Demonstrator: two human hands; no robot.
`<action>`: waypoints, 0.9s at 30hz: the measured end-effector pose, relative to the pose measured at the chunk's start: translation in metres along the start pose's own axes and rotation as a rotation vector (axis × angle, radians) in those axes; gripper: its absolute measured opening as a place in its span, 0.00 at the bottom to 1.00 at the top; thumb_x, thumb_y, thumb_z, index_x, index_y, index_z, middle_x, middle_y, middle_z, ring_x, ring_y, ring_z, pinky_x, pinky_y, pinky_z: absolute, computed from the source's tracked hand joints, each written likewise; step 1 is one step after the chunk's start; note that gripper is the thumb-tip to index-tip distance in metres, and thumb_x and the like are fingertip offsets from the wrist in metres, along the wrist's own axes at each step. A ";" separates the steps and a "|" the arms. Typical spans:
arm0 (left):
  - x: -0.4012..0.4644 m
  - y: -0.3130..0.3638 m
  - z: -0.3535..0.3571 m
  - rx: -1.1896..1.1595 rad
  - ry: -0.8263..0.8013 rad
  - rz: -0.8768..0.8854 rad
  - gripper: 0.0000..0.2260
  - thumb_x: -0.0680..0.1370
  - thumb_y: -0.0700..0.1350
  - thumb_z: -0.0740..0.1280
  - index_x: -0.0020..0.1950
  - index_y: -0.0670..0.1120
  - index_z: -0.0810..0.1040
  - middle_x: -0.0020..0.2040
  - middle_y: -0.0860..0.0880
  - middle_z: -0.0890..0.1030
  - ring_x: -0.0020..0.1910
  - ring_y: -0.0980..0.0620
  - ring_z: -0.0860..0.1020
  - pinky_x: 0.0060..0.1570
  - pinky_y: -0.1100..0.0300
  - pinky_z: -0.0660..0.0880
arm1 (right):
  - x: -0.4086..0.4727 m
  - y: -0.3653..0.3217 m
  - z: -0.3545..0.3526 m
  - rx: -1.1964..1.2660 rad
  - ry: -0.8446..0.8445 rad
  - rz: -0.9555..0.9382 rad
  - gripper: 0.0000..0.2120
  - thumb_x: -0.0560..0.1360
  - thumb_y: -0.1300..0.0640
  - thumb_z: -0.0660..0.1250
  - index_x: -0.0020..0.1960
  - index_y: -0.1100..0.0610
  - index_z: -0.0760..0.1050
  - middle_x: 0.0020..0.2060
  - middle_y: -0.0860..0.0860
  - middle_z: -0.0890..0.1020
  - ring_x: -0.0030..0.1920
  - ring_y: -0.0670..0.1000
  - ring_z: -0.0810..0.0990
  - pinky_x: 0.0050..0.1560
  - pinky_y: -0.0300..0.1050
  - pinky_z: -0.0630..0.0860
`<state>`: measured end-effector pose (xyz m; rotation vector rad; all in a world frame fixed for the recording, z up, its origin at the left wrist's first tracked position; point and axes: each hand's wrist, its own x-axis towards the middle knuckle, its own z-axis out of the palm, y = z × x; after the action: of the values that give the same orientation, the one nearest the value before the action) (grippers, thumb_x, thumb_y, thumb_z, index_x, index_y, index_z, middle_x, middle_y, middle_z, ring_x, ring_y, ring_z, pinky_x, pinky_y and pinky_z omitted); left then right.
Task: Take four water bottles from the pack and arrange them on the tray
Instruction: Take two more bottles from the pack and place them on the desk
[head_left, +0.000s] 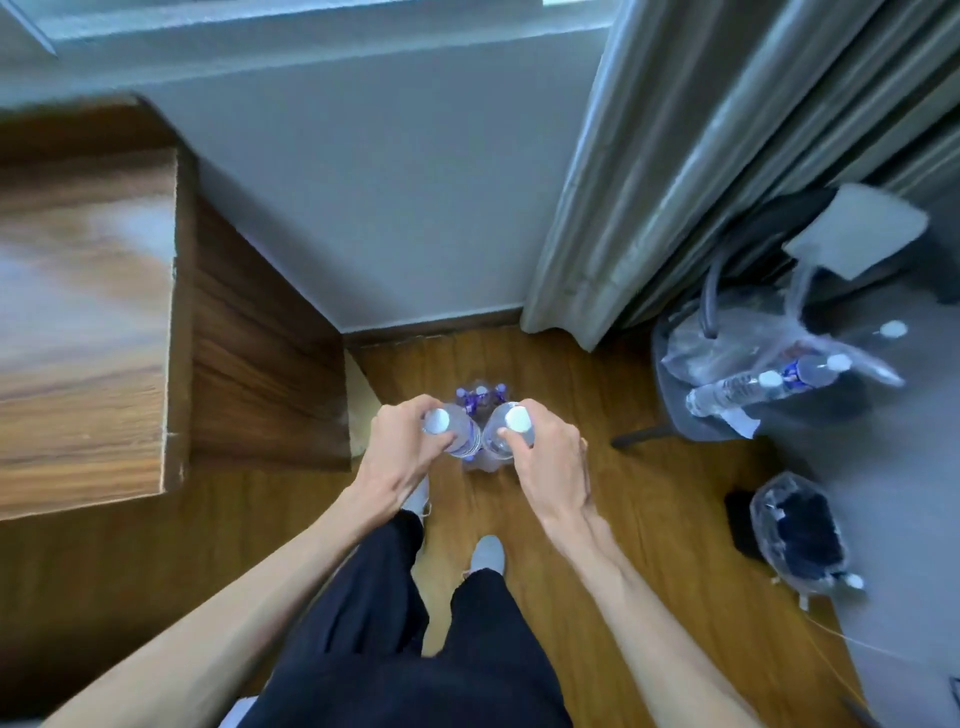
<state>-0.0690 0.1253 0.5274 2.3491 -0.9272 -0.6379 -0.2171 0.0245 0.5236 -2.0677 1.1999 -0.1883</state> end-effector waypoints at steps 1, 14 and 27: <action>-0.010 0.002 -0.009 -0.005 0.030 -0.018 0.12 0.71 0.46 0.75 0.52 0.44 0.84 0.46 0.49 0.86 0.42 0.55 0.82 0.42 0.60 0.80 | -0.004 -0.006 -0.006 -0.012 -0.024 -0.043 0.12 0.77 0.52 0.70 0.59 0.53 0.78 0.50 0.49 0.85 0.48 0.48 0.84 0.45 0.36 0.81; -0.124 -0.035 -0.112 -0.190 0.416 -0.309 0.11 0.71 0.49 0.75 0.52 0.49 0.85 0.44 0.53 0.86 0.42 0.55 0.84 0.46 0.55 0.82 | -0.058 -0.133 0.012 -0.145 -0.311 -0.459 0.19 0.76 0.52 0.70 0.64 0.56 0.76 0.55 0.52 0.82 0.54 0.50 0.82 0.52 0.33 0.73; -0.216 -0.164 -0.242 -0.280 0.690 -0.568 0.07 0.71 0.43 0.76 0.48 0.45 0.84 0.41 0.51 0.85 0.41 0.51 0.83 0.40 0.55 0.83 | -0.116 -0.310 0.142 -0.255 -0.648 -0.695 0.11 0.78 0.49 0.68 0.59 0.48 0.75 0.55 0.46 0.81 0.50 0.46 0.81 0.48 0.37 0.80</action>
<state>0.0106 0.4553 0.6554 2.3054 0.1305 -0.1023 -0.0014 0.2842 0.6482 -2.4197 0.1011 0.3155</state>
